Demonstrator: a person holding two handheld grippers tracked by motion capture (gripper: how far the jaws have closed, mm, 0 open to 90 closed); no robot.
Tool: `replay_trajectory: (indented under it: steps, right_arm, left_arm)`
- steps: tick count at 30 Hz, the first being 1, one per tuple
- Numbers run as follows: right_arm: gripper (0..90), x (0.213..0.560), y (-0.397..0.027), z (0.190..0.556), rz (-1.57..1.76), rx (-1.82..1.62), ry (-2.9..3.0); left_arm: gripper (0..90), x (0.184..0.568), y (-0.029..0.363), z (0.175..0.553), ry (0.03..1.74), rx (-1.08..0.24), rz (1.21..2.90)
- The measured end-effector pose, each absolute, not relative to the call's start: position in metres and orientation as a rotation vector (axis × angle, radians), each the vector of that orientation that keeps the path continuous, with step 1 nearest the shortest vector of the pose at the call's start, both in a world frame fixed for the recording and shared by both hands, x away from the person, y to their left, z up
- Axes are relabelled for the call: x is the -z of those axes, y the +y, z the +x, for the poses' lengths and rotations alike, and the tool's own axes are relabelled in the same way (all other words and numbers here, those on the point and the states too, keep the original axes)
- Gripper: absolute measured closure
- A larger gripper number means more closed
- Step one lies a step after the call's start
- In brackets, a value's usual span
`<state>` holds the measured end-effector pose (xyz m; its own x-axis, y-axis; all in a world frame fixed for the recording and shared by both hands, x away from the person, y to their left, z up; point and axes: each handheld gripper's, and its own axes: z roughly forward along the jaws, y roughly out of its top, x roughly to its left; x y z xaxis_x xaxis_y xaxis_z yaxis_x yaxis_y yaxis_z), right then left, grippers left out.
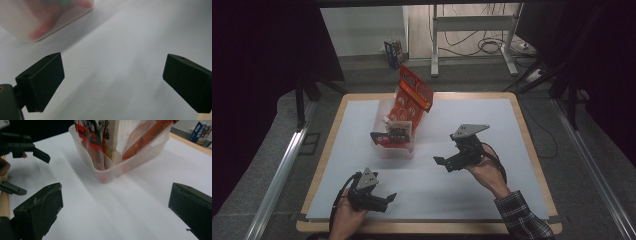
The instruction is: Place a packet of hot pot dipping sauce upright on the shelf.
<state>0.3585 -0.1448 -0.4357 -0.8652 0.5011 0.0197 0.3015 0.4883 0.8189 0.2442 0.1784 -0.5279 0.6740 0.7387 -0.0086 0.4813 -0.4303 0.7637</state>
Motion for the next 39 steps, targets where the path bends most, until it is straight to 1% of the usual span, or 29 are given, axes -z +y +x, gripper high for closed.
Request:
replay_trajectory:
  steps: [13,31,39]
  right_arm:
    - [0.0,0.443,-0.155,0.340,0.674,-1.250,2.490]
    - [0.0,0.467,-0.186,0.315,0.741,-1.217,2.485]
    - [0.0,0.468,-0.200,0.302,0.753,-1.225,2.452]
  left_arm:
    - [3.7,0.527,0.177,0.242,0.925,-0.441,2.122]
    - [3.6,0.527,0.175,0.241,0.918,-0.450,2.136]
    - [3.7,0.527,0.174,0.241,0.913,-0.454,2.147]
